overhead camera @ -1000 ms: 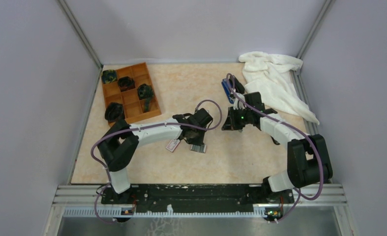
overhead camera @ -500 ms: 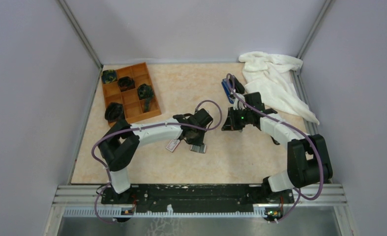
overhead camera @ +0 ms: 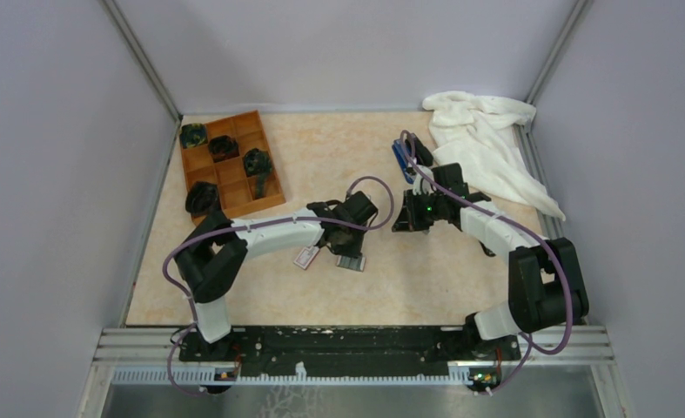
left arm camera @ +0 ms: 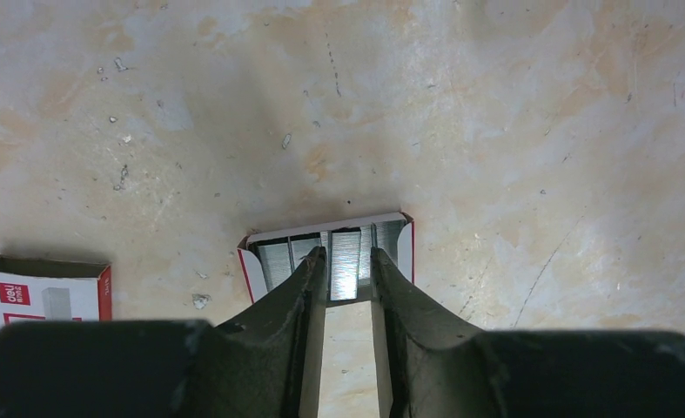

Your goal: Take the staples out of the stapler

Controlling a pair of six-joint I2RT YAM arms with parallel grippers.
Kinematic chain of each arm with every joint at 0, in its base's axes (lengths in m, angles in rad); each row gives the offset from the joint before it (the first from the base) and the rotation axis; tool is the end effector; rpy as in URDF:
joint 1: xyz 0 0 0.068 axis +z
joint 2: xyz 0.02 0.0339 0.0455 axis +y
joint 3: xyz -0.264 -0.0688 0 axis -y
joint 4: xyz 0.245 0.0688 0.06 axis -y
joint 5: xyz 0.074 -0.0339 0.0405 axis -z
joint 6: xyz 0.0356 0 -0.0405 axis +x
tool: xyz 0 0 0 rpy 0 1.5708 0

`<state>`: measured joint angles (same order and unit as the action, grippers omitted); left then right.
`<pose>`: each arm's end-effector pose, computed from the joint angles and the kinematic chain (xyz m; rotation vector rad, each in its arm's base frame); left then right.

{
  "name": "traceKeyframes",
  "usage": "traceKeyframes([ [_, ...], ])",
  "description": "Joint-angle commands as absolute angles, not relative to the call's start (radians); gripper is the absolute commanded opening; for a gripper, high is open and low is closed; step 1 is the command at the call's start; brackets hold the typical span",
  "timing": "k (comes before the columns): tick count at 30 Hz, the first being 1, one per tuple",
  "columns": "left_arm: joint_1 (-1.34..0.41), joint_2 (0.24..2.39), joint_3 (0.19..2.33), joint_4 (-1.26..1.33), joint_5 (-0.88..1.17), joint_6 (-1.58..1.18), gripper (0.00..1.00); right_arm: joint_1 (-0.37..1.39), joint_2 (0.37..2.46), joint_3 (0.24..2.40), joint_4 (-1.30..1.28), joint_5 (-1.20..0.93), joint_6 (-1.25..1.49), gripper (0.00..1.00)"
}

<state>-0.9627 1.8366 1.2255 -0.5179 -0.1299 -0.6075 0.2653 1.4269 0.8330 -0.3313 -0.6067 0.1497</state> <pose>0.2158 -0.3020 0.1780 0.4418 2.6867 -0.3069 0.2657 0.0932 0.2049 -0.4024 2.4606 0.9304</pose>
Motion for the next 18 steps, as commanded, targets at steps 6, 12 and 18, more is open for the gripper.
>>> traceKeyframes([
  [6,-0.971,1.827,1.256,-0.532,-0.137,-0.598,0.31,0.267,1.405,0.867,-0.324,-0.636,0.128,0.00],
  [12,-0.982,1.734,1.199,-0.447,-0.116,-0.600,0.29,0.265,1.412,0.888,-0.363,-0.712,0.064,0.00],
  [18,-0.975,1.638,1.044,-0.257,-0.040,-0.620,0.23,0.264,1.418,0.902,-0.386,-0.752,0.026,0.00],
])
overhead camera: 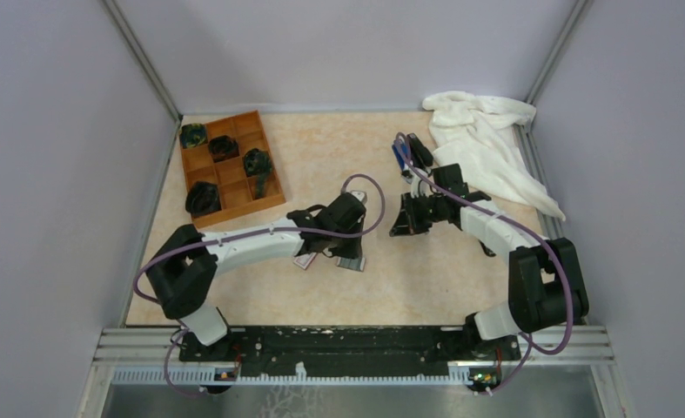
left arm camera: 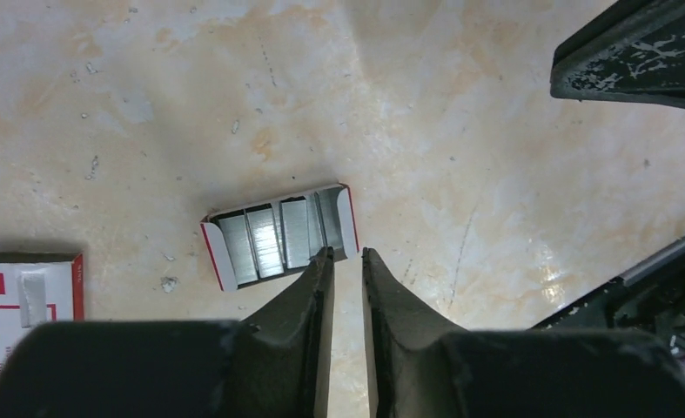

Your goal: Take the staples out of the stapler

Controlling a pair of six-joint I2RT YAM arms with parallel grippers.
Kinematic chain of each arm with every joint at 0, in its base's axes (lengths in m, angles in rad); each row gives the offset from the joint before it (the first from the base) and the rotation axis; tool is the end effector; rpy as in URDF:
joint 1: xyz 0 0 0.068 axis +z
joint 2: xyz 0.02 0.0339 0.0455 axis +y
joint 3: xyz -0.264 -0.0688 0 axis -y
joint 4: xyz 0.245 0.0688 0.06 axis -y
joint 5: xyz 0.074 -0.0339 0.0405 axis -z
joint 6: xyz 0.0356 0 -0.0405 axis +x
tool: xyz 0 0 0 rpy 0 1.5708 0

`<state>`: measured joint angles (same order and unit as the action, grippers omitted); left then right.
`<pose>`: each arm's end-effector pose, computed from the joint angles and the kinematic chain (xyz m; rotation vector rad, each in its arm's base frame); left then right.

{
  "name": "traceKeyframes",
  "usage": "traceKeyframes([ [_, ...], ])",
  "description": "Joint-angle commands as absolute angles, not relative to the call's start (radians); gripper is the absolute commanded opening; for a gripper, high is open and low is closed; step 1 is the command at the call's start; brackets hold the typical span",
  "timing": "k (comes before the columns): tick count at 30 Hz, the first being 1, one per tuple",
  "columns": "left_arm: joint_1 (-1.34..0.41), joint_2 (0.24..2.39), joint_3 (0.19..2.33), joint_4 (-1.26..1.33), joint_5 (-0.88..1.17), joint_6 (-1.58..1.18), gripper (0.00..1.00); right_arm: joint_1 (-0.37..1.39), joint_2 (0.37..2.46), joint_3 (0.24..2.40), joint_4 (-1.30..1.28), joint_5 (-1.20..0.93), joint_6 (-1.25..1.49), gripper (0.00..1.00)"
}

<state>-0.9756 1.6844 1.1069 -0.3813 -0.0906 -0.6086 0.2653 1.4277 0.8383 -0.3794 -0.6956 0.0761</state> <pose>0.1994 -0.2887 0.2027 0.4385 2.5673 -0.5027 0.2611 0.0946 0.2050 -0.5130 2.4465 1.0185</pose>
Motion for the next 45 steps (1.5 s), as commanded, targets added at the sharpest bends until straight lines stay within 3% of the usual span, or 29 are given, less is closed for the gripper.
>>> traceKeyframes([
  [1,-0.971,1.642,1.038,-0.255,-0.029,-0.624,0.20,0.265,1.419,0.902,-0.388,-0.752,0.024,0.00],
  [5,-0.961,1.662,1.007,-0.222,0.010,-0.632,0.13,0.265,1.419,0.903,-0.391,-0.750,0.019,0.00],
  [17,-0.938,1.703,1.008,-0.222,0.029,-0.629,0.24,0.265,1.424,0.906,-0.397,-0.749,0.015,0.00],
  [45,-0.925,1.730,0.999,-0.212,0.074,-0.630,0.25,0.264,1.427,0.907,-0.400,-0.739,0.014,0.00],
])
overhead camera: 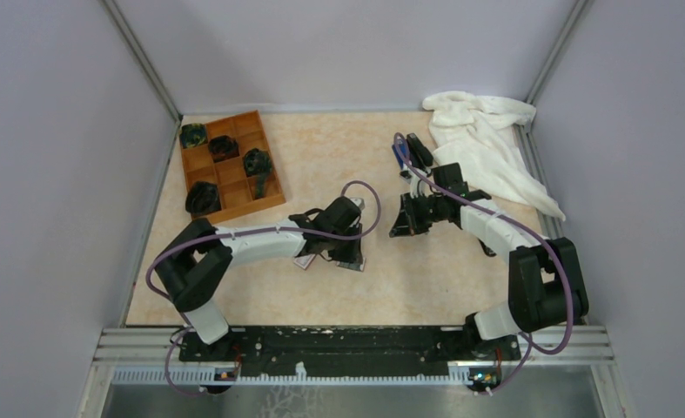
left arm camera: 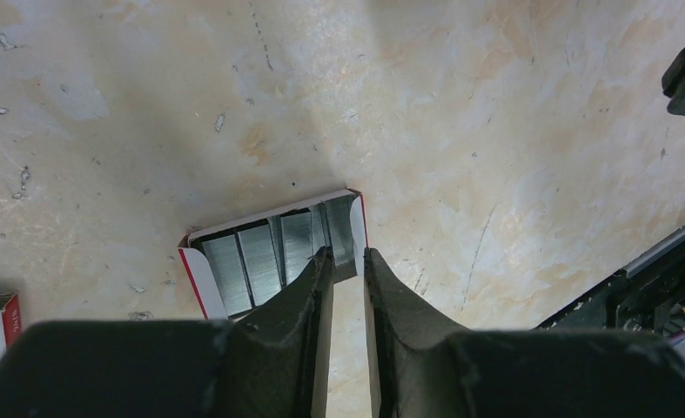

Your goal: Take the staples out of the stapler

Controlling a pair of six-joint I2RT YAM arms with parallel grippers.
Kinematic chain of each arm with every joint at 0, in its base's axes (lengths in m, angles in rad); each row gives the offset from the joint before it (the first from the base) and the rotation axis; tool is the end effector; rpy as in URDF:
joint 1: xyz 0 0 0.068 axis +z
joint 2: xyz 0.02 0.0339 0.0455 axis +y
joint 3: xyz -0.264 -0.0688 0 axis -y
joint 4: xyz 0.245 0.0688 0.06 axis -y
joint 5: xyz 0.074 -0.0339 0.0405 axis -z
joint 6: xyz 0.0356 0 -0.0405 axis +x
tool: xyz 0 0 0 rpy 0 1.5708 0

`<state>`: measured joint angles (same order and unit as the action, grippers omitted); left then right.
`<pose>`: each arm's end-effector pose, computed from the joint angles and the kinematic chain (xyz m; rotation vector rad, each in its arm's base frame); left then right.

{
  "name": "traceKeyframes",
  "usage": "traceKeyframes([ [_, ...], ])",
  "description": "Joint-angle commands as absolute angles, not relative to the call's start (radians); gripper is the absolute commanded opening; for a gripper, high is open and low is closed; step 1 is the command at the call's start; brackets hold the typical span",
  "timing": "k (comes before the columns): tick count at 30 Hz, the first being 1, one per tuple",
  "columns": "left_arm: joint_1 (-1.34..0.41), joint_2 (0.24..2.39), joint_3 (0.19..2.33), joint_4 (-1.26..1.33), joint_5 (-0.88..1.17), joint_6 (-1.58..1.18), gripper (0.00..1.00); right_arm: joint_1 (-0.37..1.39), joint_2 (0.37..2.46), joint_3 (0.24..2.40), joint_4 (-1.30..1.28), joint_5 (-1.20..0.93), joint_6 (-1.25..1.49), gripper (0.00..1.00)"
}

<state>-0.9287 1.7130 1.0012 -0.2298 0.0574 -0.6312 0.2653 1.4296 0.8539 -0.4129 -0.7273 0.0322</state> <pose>0.2059 -0.2788 0.1717 0.4182 2.6230 -0.6620 0.2605 0.0953 0.2078 -0.5699 2.4332 1.0448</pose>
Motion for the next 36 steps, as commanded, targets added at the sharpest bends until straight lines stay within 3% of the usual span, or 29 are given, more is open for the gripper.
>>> traceKeyframes([
  [1,-0.924,1.731,0.999,-0.213,0.075,-0.630,0.25,0.264,1.427,0.908,-0.401,-0.739,0.014,0.00],
  [36,-0.920,1.753,1.002,-0.213,0.077,-0.632,0.27,0.256,1.431,0.910,-0.405,-0.744,0.014,0.00],
])
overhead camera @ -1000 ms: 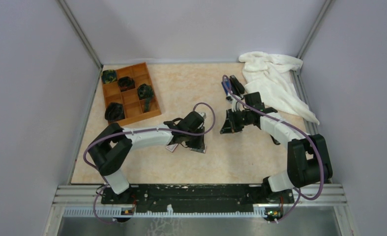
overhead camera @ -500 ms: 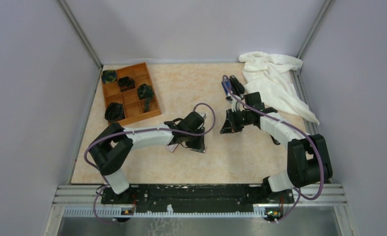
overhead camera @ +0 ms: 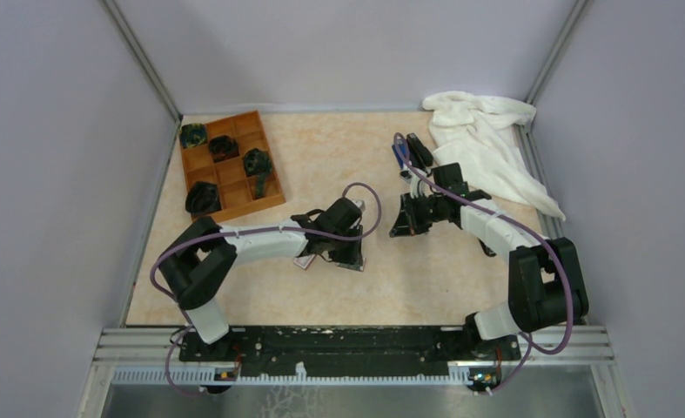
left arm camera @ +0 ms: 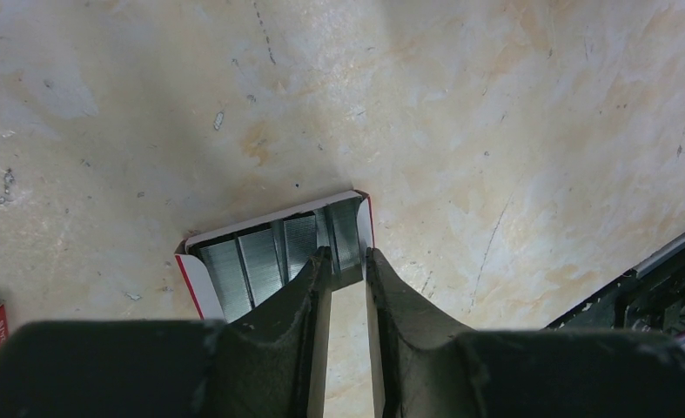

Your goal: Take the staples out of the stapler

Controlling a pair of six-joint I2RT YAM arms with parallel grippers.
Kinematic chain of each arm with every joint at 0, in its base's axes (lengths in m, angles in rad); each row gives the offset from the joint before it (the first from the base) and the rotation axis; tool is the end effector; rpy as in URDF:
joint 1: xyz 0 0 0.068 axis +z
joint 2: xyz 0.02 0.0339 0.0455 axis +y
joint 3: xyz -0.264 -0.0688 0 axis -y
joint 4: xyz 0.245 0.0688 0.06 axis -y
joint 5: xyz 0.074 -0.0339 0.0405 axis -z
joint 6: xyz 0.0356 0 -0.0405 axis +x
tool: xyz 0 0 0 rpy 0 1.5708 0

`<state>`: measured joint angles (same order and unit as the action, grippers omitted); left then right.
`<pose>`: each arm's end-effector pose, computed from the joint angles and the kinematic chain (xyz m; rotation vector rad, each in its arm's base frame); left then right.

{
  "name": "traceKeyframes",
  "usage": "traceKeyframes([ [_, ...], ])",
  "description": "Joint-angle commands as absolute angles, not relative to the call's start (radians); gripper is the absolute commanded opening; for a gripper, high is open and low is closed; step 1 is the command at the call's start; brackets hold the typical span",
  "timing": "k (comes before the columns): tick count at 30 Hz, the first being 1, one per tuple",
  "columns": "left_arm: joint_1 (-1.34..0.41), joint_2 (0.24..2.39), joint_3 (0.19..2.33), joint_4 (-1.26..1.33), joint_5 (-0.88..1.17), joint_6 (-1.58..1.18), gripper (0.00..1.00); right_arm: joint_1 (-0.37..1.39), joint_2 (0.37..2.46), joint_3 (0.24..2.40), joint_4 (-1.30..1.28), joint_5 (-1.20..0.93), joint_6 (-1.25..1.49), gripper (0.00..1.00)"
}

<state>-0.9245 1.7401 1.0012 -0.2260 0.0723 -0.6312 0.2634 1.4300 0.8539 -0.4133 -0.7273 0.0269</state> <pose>0.2077 -0.2797 0.1631 0.4221 2.6501 -0.6577 0.2606 0.0948 0.2077 -0.5734 2.4313 1.0420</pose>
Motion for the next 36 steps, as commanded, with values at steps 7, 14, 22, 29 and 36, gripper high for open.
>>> traceKeyframes([
  [7,-0.919,1.754,1.008,-0.221,0.060,-0.633,0.27,0.256,1.433,0.910,-0.404,-0.744,0.014,0.00],
  [14,-0.920,1.770,1.027,-0.238,0.045,-0.632,0.28,0.256,1.433,0.910,-0.405,-0.744,0.013,0.00],
  [22,-0.919,1.781,1.040,-0.242,0.041,-0.629,0.29,0.256,1.434,0.910,-0.405,-0.745,0.012,0.00],
  [29,-0.919,1.780,1.042,-0.233,0.030,-0.625,0.31,0.256,1.434,0.911,-0.407,-0.746,0.012,0.00],
  [36,-0.919,1.783,1.045,-0.235,0.006,-0.625,0.32,0.256,1.434,0.911,-0.407,-0.747,0.011,0.00],
])
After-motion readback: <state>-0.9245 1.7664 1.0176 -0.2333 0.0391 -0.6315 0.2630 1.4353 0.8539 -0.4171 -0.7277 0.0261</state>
